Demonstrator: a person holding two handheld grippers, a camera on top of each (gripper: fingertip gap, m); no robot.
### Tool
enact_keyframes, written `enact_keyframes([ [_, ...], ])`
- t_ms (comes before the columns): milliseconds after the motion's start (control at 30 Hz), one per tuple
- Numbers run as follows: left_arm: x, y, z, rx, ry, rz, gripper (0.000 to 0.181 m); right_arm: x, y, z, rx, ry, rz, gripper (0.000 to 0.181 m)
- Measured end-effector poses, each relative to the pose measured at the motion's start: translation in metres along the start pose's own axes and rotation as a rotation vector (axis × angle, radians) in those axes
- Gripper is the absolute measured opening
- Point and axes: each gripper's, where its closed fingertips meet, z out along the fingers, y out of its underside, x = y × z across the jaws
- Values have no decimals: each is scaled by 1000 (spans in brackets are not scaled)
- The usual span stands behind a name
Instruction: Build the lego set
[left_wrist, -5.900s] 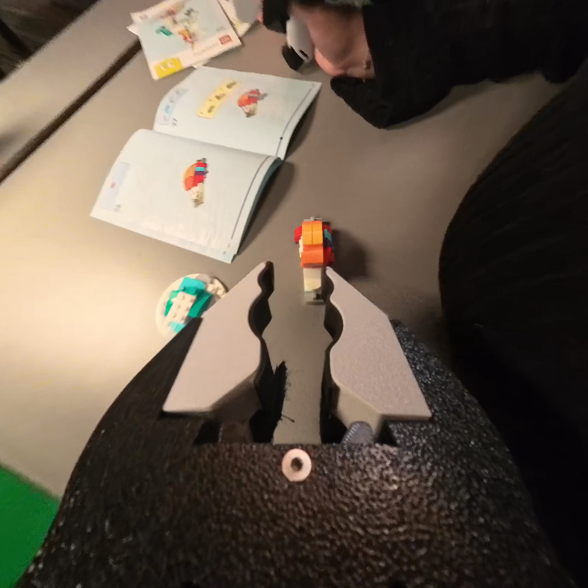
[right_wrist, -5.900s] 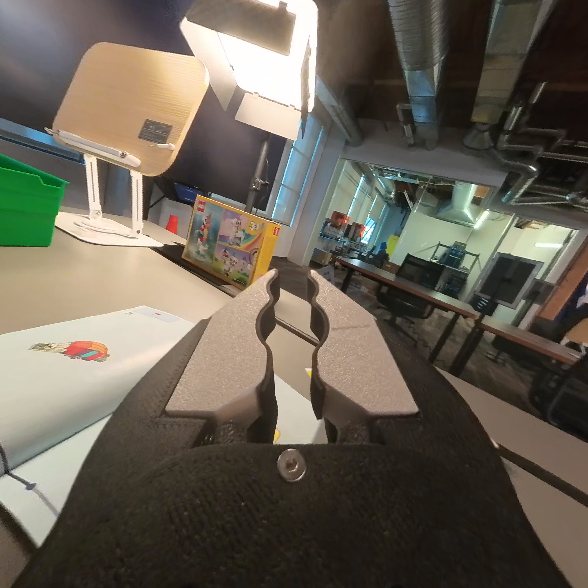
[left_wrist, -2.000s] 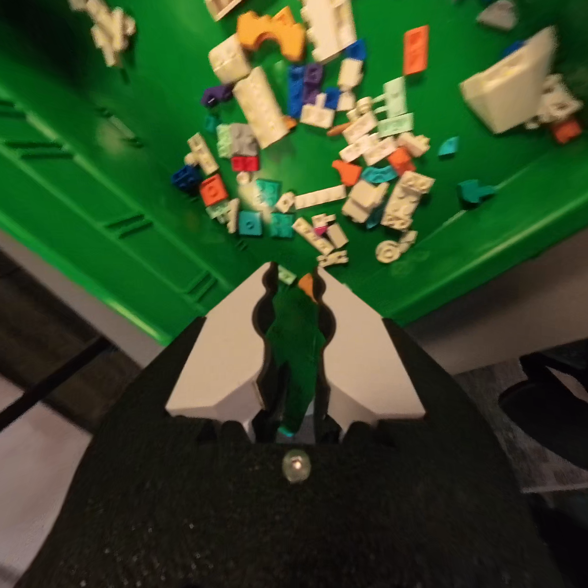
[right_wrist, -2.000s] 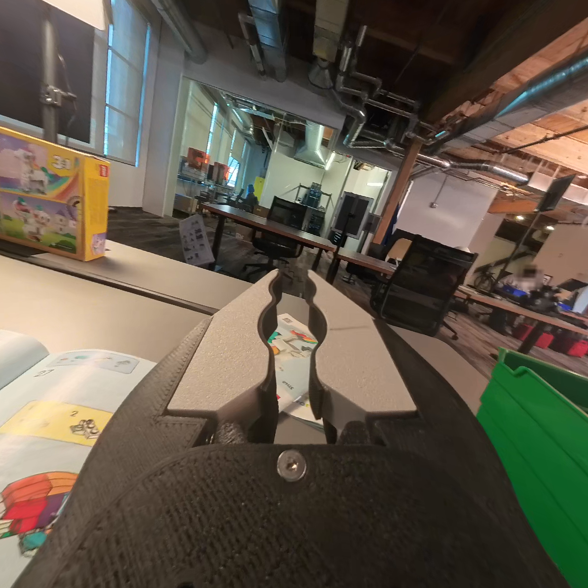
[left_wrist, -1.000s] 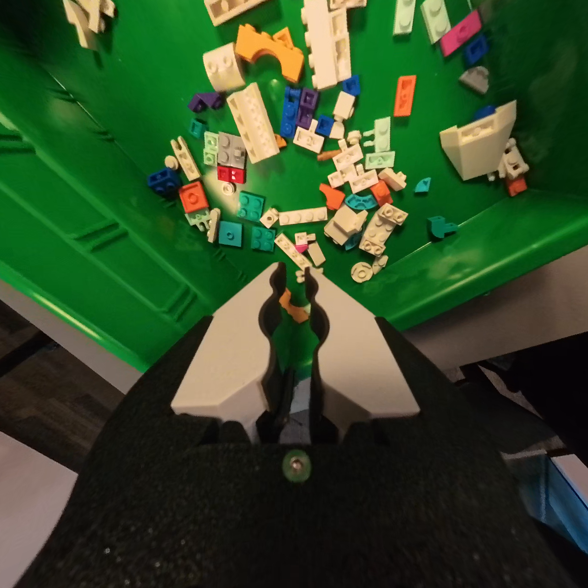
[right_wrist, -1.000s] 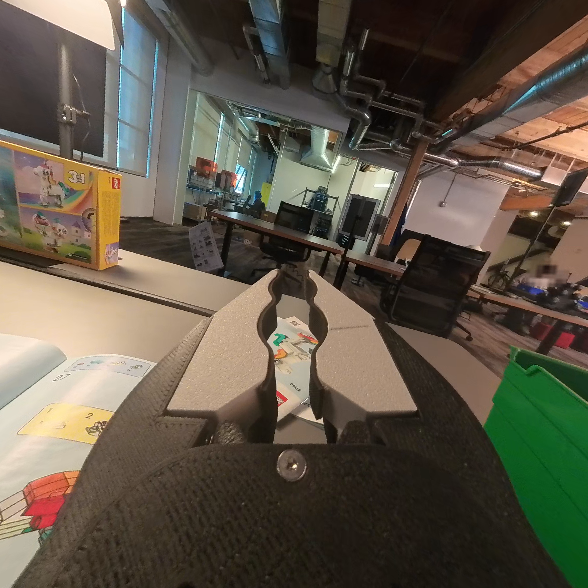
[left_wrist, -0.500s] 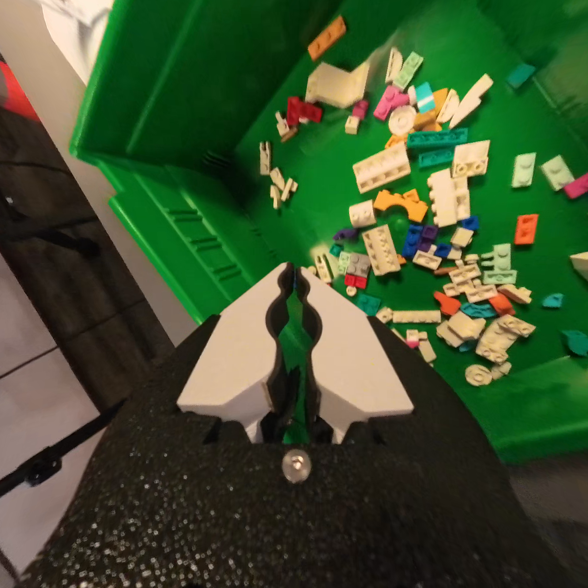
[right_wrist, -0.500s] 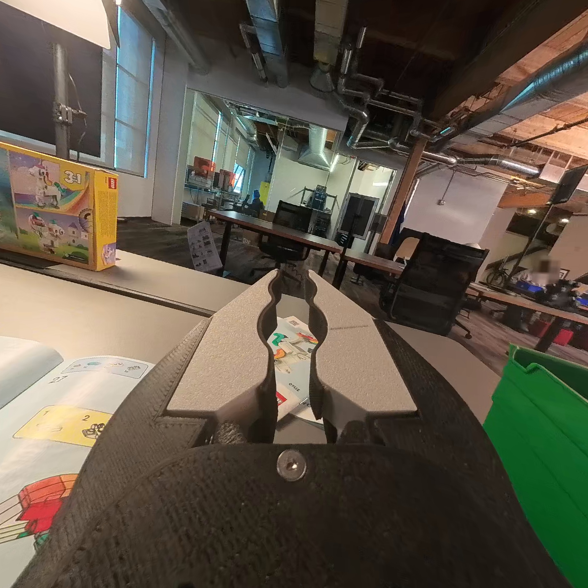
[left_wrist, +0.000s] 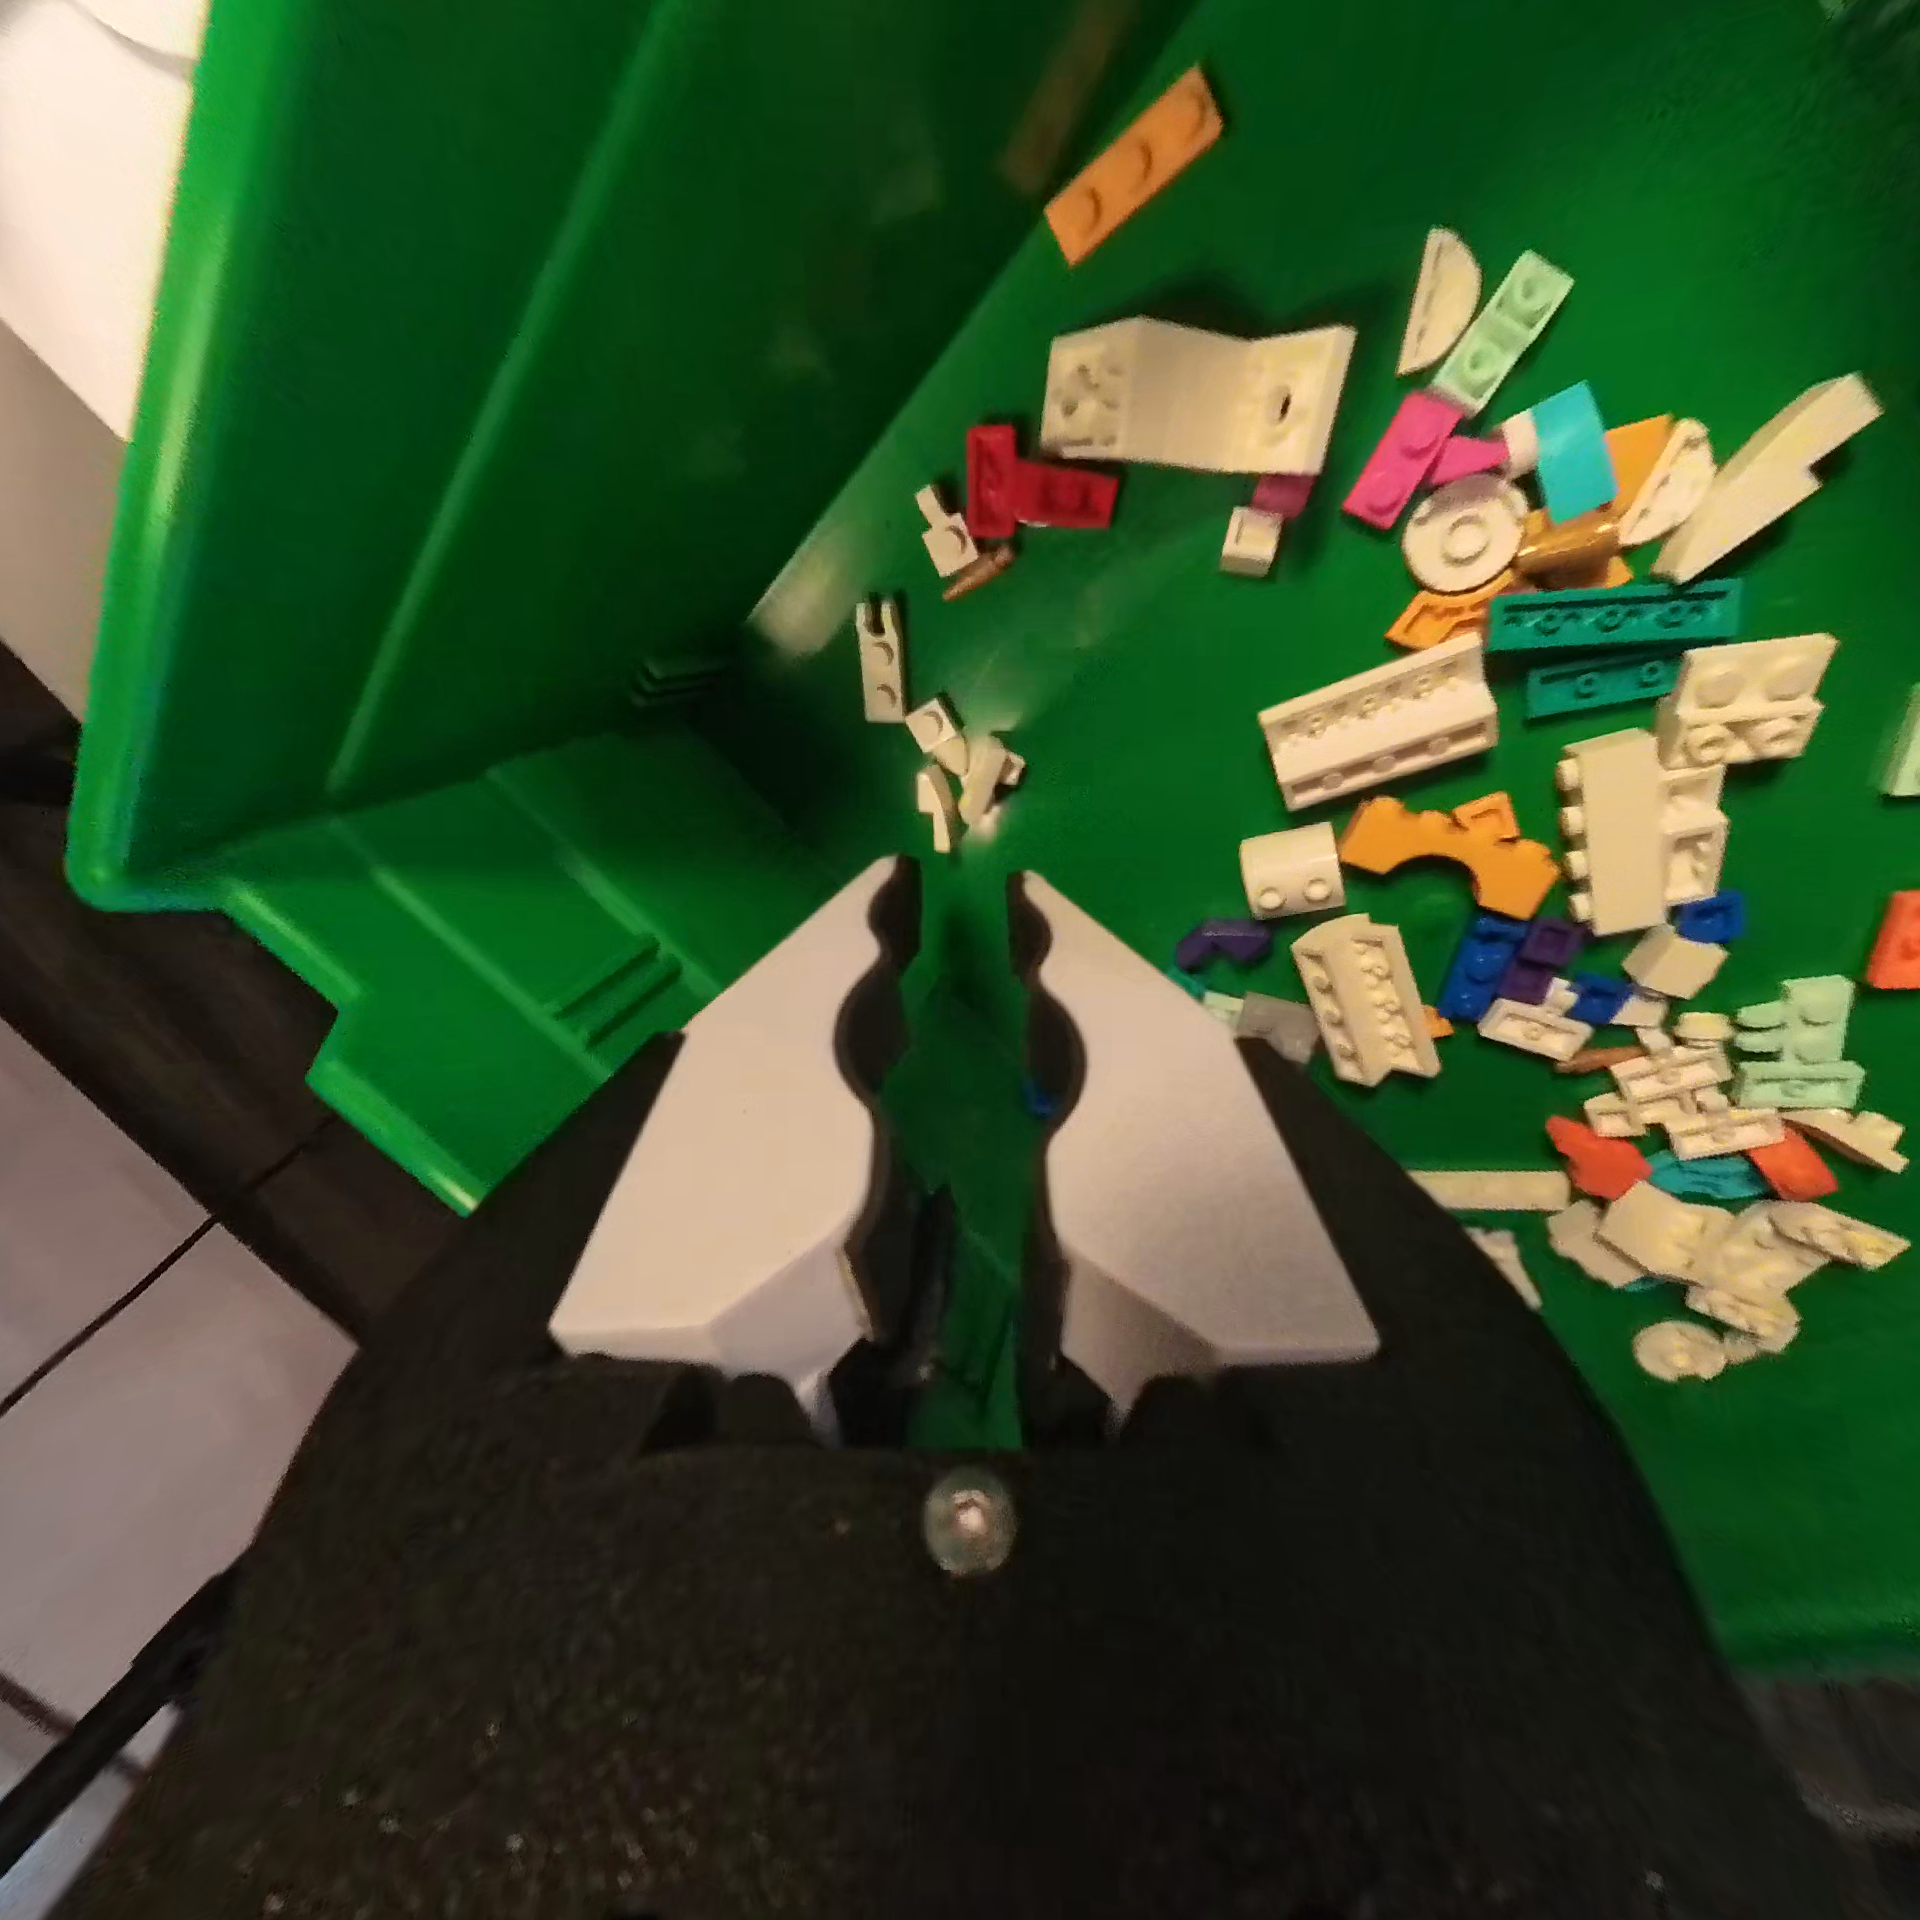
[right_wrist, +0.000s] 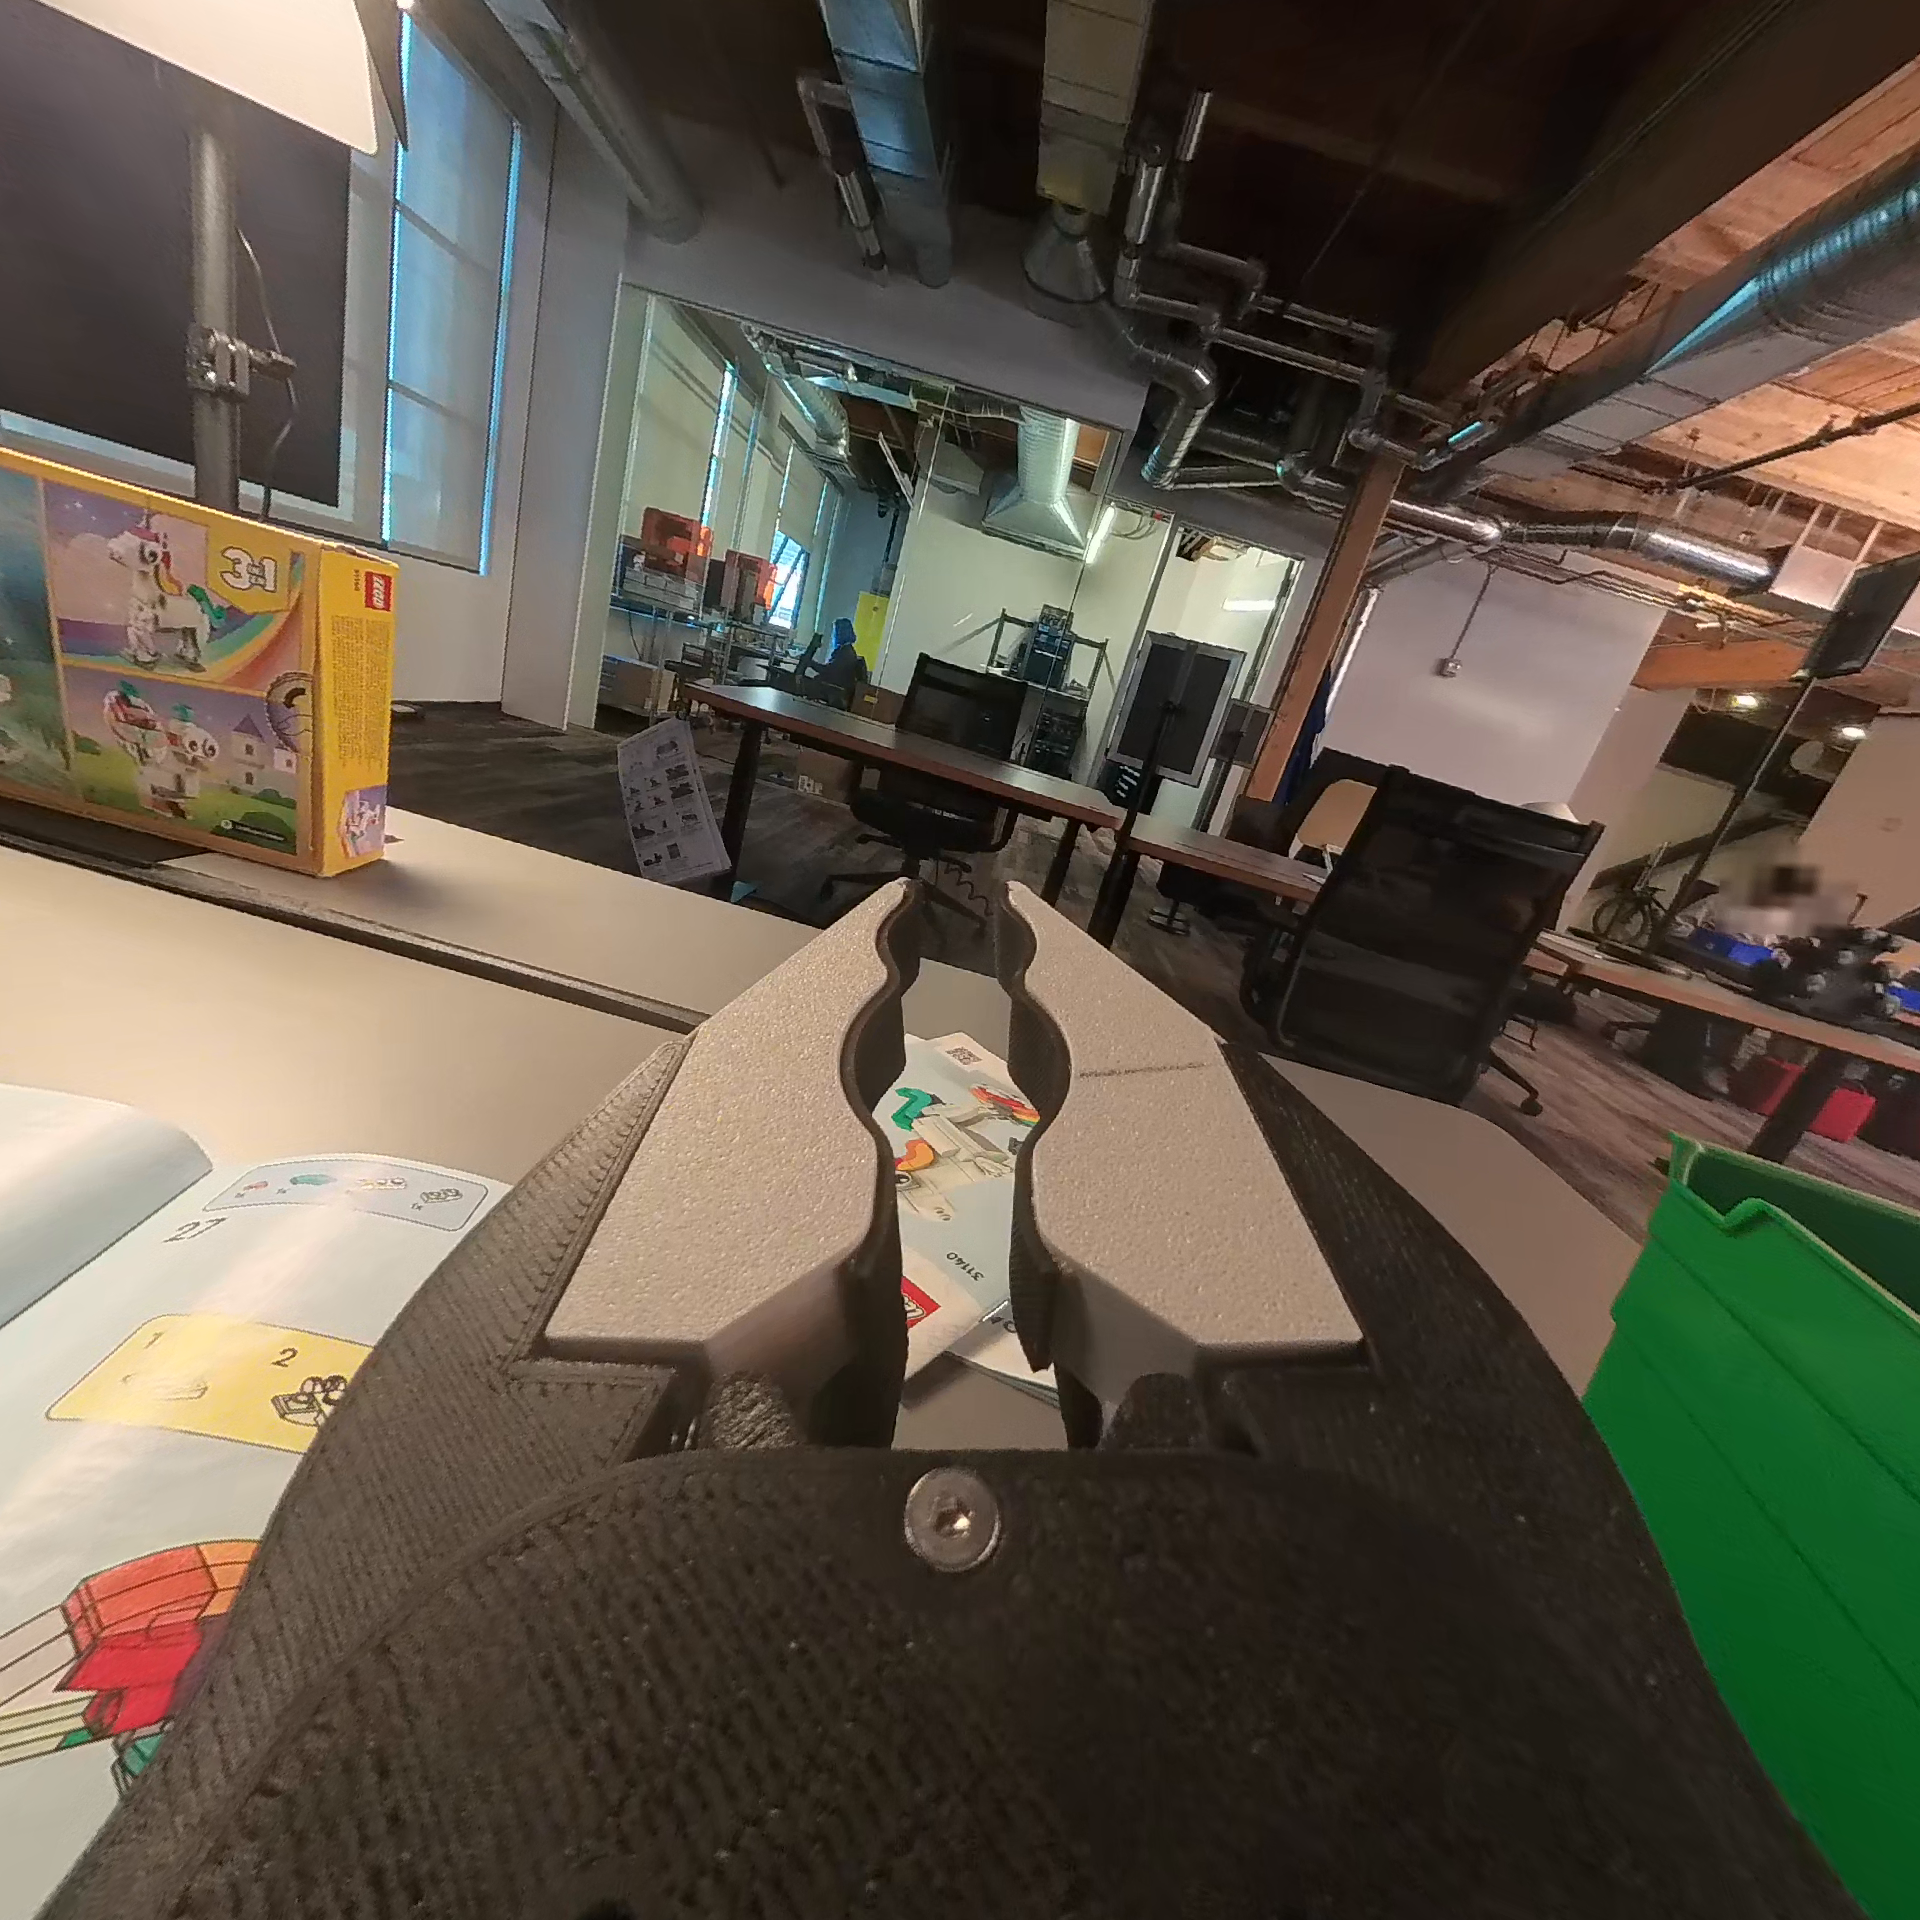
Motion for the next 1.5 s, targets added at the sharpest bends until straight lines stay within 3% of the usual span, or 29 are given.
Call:
enact_keyframes([
  [33, -2, 1, 2, -25, 0, 8, 8, 0, 0, 0, 1, -1, 1, 11],
  [100, -4, 3, 6, -74, 2, 19, 2, 0, 0, 0, 1, -2, 2, 11],
  [333, -6, 10, 18, -196, 2, 55, 17, -2, -1, 0, 4, -11, 7, 11],
  [467, -8, 6, 19, -195, 14, 44, 20, -3, -1, 0, 4, -15, 5, 11],
  [800, -4, -1, 22, -154, 127, 21, 3, -4, -1, 0, 6, -21, 7, 11],
  [967, -6, -6, 17, -87, 84, 51, 2, -3, -1, 0, 8, -21, 18, 11],
  [1100, 1, -10, -9, 12, 15, 45, 2, -3, -2, 1, 15, -29, 30, 11],
  [1267, 29, -29, -86, 249, -169, 23, 2, -16, -4, 4, 29, -88, 19, 11],
  [1367, 73, -46, -136, 435, -190, 27, 2, -24, -8, 4, 44, -110, -2, 12],
  [1500, 157, -69, -169, 625, -32, 42, 2, -36, -16, 2, 85, -156, -34, 13],
])
